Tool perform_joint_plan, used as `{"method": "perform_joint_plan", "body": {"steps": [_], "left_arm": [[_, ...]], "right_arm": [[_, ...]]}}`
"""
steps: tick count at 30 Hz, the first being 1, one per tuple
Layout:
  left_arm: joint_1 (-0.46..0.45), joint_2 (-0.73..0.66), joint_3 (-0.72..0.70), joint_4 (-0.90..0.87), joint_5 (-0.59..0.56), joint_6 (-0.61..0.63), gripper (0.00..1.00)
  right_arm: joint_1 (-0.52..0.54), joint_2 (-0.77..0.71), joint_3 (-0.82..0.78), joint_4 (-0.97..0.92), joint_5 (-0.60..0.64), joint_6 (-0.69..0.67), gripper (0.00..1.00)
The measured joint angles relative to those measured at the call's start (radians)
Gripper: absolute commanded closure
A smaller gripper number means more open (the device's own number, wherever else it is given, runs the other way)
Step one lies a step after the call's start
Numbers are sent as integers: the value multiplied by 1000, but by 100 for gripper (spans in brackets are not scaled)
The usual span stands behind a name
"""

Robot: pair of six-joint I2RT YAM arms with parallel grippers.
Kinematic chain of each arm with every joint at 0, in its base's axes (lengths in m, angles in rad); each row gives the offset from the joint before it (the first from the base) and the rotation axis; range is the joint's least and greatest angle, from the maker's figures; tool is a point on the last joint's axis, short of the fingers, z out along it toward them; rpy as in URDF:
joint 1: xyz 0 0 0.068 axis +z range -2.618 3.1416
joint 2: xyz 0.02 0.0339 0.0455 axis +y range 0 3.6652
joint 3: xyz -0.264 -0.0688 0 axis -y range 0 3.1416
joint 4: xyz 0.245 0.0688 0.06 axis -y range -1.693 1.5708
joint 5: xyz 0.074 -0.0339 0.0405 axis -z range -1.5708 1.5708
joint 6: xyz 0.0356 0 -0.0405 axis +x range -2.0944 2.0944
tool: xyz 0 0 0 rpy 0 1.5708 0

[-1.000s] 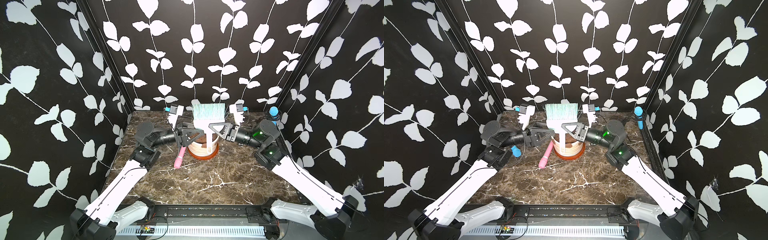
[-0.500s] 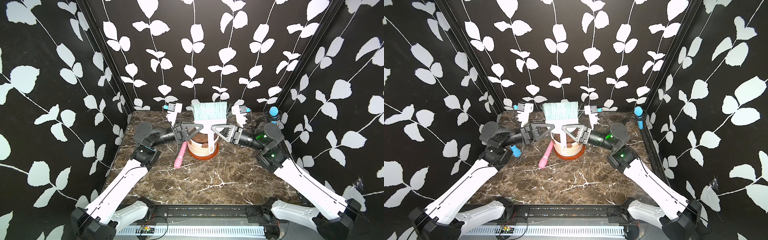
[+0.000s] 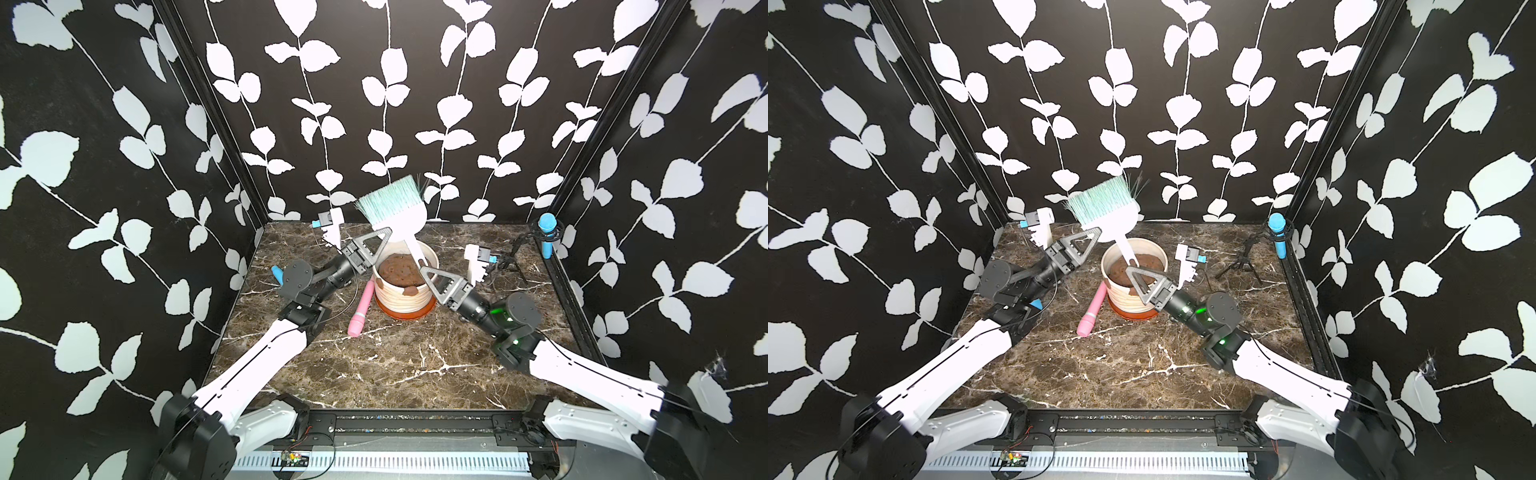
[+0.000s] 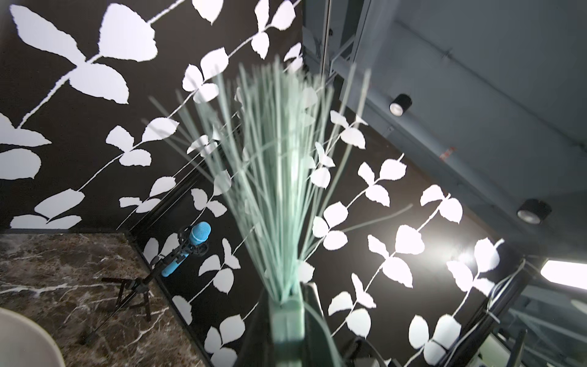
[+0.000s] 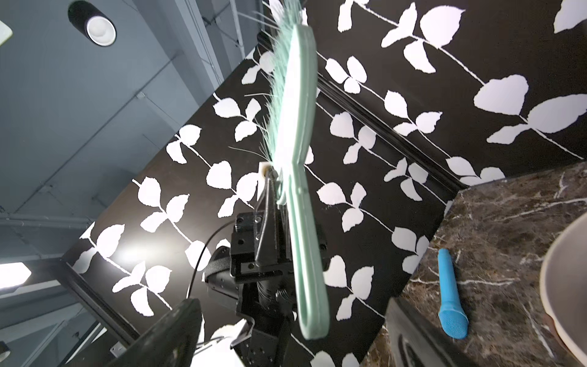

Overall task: Scrub the dried mud off the ceramic pot
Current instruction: Pick up the brush from the center of the board.

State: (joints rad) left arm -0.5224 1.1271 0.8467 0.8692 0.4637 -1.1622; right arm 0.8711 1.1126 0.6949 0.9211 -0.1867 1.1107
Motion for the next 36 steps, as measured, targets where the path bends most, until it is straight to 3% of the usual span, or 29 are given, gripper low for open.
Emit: {"method": "perform_joint_plan", "body": {"steps": [7,13,21,28,36], "left_arm": [[-33,23,-12,79,-45,-39,100],[-42,2,-12,76,-48,-39,100],[-53,0,-23,79,-58,-46,100],[-53,0,-23,65,-64,-45,100],[-53,-9,-23,32,-53,-38,100]], "right_arm": [[34,111,28,171,178,0,8],[34,143,77,197,259,-11,12],[35,195,189,212,241,-13,21],[35,204,197,151,198,-11,23],[36,185,205,61,163,-48,43]]}}
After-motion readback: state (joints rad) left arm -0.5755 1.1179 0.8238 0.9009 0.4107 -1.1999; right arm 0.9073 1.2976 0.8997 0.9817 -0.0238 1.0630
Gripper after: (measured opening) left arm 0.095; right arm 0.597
